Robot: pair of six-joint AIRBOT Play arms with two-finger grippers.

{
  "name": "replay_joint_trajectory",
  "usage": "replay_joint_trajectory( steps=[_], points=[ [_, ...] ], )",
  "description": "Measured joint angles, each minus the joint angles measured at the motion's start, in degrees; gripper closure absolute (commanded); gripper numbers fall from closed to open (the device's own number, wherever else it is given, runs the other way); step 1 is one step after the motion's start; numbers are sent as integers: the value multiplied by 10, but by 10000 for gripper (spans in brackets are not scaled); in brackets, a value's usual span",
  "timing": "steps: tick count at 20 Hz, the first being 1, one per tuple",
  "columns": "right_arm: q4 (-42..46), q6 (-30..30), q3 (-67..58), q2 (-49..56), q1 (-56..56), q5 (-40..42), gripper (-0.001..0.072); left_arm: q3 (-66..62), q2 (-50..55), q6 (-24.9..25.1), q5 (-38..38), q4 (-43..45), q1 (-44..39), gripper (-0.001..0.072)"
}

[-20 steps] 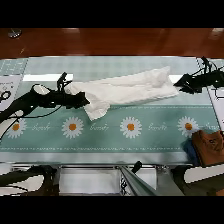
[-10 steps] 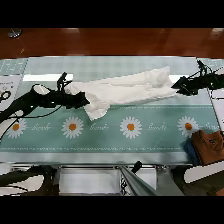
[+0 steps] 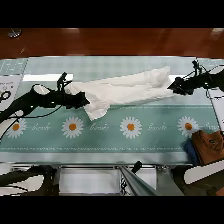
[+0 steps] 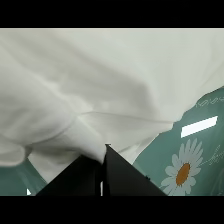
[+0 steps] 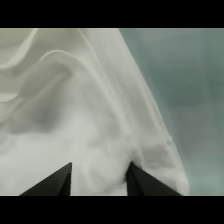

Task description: Fold the shirts.

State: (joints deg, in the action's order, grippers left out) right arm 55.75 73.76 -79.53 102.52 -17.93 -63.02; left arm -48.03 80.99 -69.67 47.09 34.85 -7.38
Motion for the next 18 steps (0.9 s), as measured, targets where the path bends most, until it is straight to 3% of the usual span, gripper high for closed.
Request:
replay_joint_trajectory(
  steps=[1, 2, 9, 14, 18],
  points=[
    [7, 0, 0, 2, 7, 1, 644, 0, 0, 0, 0, 0, 0, 685],
    [12, 1, 0, 2, 13, 0, 689, 0, 0, 0, 0, 0, 0, 685],
    [30, -2, 0, -43, 8, -11, 691, -18, -17, 0, 2, 0, 3, 687],
    [24, -24, 0, -160, -5, -10, 691, -102, -100, -2, 3, 1, 30, 686],
    [-34, -44, -14, -295, -8, 21, 691, -221, -204, -27, 3, 0, 66, 686]
  ],
)
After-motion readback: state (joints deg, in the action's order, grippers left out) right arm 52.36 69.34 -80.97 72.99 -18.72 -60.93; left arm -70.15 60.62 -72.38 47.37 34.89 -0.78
